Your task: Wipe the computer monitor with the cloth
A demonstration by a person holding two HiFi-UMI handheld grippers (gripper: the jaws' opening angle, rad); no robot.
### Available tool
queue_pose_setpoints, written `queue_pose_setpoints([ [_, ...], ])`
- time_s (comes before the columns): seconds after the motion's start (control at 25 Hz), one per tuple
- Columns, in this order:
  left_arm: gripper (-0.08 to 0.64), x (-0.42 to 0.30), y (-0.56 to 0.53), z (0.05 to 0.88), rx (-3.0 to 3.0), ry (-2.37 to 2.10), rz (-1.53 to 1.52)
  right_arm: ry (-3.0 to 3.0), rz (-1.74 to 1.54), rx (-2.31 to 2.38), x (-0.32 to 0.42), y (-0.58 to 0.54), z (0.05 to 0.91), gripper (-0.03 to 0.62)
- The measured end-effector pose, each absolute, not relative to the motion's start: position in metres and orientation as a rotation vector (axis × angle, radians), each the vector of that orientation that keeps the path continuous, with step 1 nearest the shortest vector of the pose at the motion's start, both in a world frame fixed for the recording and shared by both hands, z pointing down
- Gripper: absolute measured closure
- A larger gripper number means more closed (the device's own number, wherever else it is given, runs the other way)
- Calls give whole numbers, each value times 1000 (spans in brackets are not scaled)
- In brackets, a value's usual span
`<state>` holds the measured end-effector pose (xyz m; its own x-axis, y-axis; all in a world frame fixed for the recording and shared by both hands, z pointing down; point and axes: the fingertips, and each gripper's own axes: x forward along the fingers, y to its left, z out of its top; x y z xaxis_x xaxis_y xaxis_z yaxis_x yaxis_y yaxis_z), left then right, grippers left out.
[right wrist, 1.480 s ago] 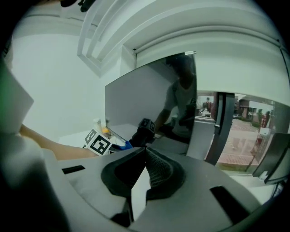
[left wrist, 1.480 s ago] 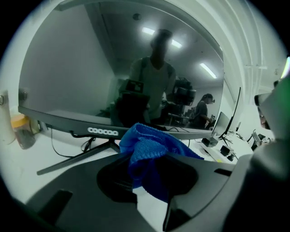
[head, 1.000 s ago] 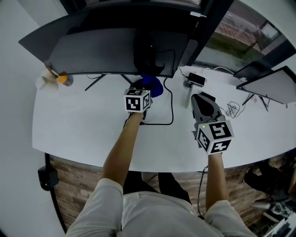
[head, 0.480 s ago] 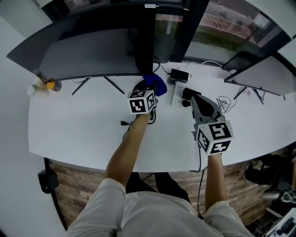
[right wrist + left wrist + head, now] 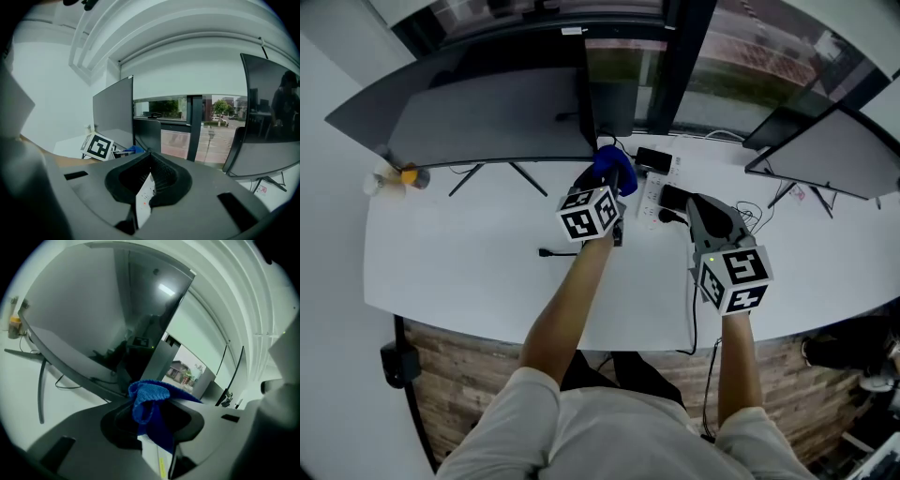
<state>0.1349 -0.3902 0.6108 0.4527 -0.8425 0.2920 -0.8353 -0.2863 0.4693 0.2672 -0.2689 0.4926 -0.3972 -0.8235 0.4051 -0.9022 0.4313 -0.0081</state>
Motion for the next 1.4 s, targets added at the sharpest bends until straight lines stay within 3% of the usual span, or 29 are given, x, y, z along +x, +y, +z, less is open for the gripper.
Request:
queue_pose_setpoints([
  [1.4, 430, 123, -394, 311, 2535, -1681, -229, -2421, 52, 1587, 279, -251, 335, 577],
])
